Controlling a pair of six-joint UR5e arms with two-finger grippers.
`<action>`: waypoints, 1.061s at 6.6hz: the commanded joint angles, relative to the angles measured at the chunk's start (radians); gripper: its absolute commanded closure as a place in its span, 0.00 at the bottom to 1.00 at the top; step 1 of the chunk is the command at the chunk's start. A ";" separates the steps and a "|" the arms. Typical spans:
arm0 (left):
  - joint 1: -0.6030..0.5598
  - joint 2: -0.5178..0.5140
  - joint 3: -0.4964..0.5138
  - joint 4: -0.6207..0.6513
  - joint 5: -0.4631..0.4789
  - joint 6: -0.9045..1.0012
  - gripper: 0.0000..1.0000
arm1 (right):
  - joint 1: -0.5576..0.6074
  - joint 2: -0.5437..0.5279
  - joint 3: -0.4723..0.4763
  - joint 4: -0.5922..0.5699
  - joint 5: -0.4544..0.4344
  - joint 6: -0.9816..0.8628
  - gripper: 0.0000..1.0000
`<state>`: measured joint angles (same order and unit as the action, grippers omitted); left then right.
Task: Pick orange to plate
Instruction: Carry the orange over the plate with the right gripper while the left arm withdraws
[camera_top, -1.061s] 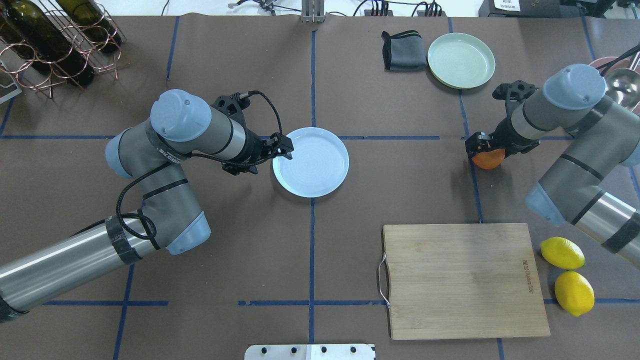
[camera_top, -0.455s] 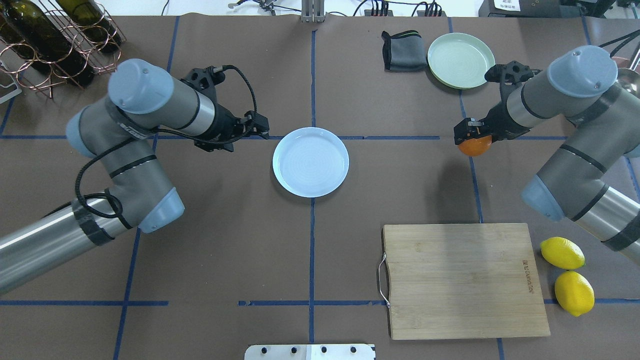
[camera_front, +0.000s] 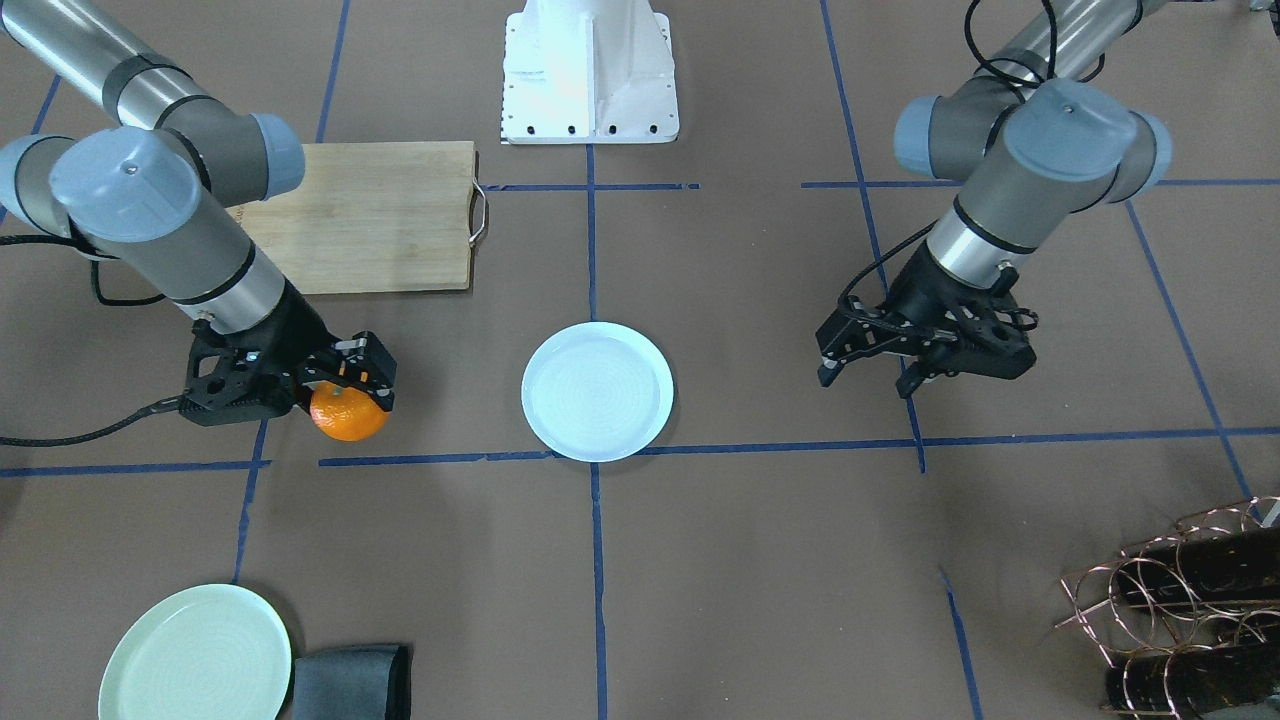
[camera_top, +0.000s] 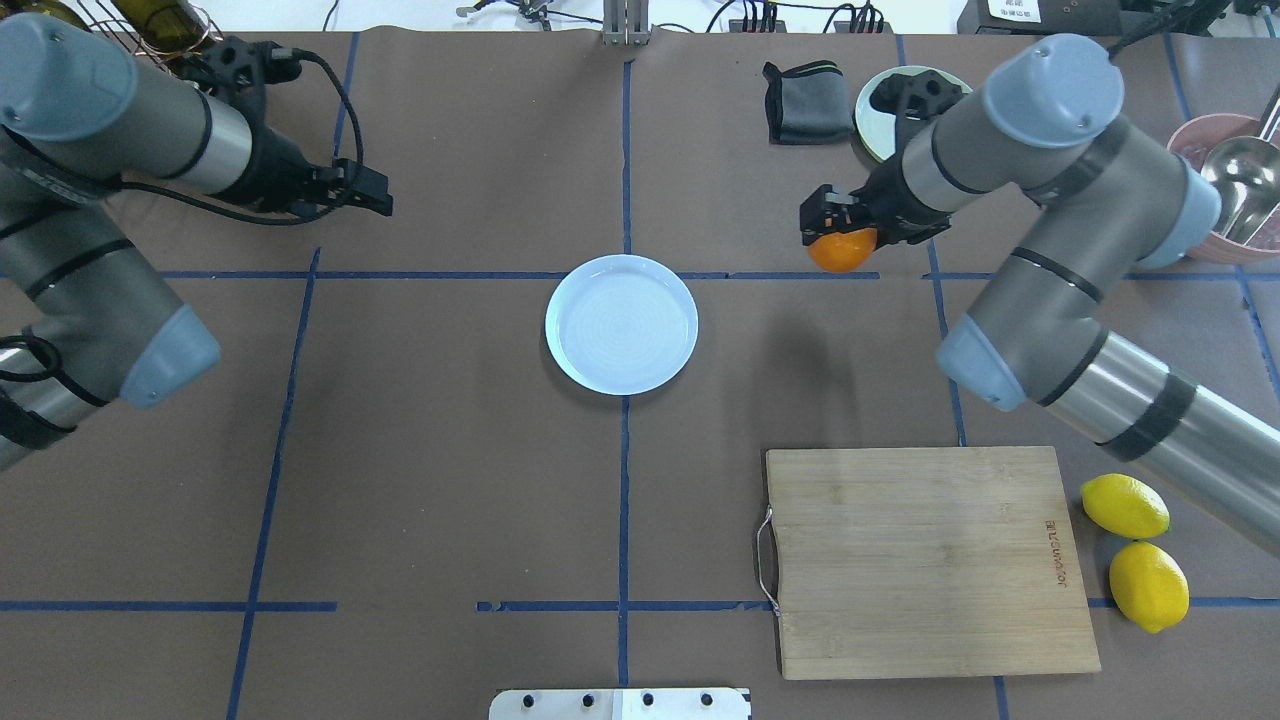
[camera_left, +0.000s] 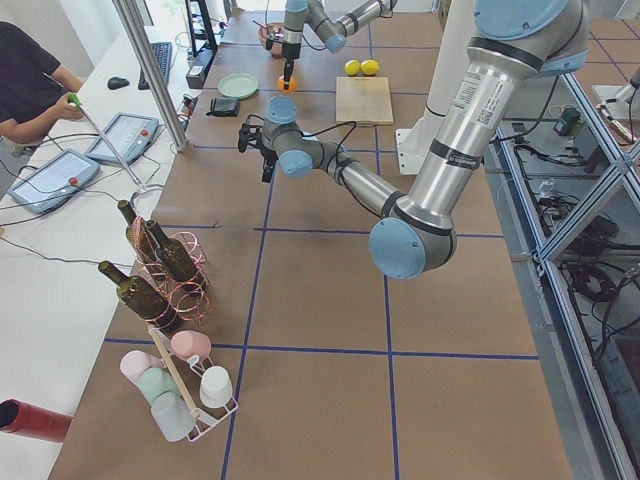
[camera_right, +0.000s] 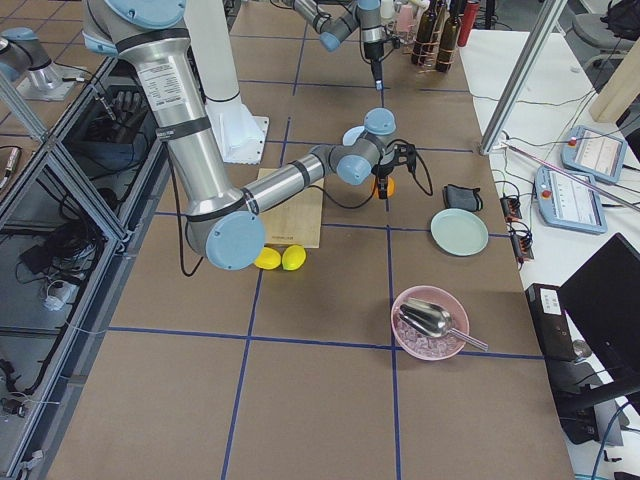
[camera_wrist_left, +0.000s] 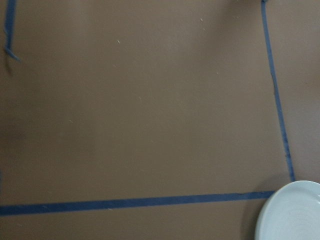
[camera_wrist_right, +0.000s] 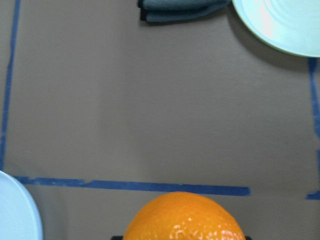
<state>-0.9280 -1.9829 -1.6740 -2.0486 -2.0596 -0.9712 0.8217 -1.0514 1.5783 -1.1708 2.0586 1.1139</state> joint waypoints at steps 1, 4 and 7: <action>-0.136 0.018 -0.009 0.056 -0.070 0.097 0.00 | -0.091 0.179 -0.119 -0.004 -0.096 0.119 1.00; -0.195 0.045 -0.009 0.065 -0.116 0.100 0.00 | -0.263 0.404 -0.386 -0.021 -0.271 0.126 1.00; -0.221 0.047 -0.001 0.062 -0.117 0.100 0.00 | -0.277 0.413 -0.370 -0.165 -0.249 0.104 1.00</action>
<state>-1.1422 -1.9363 -1.6784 -1.9852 -2.1762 -0.8714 0.5475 -0.6413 1.2053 -1.2875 1.7976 1.2271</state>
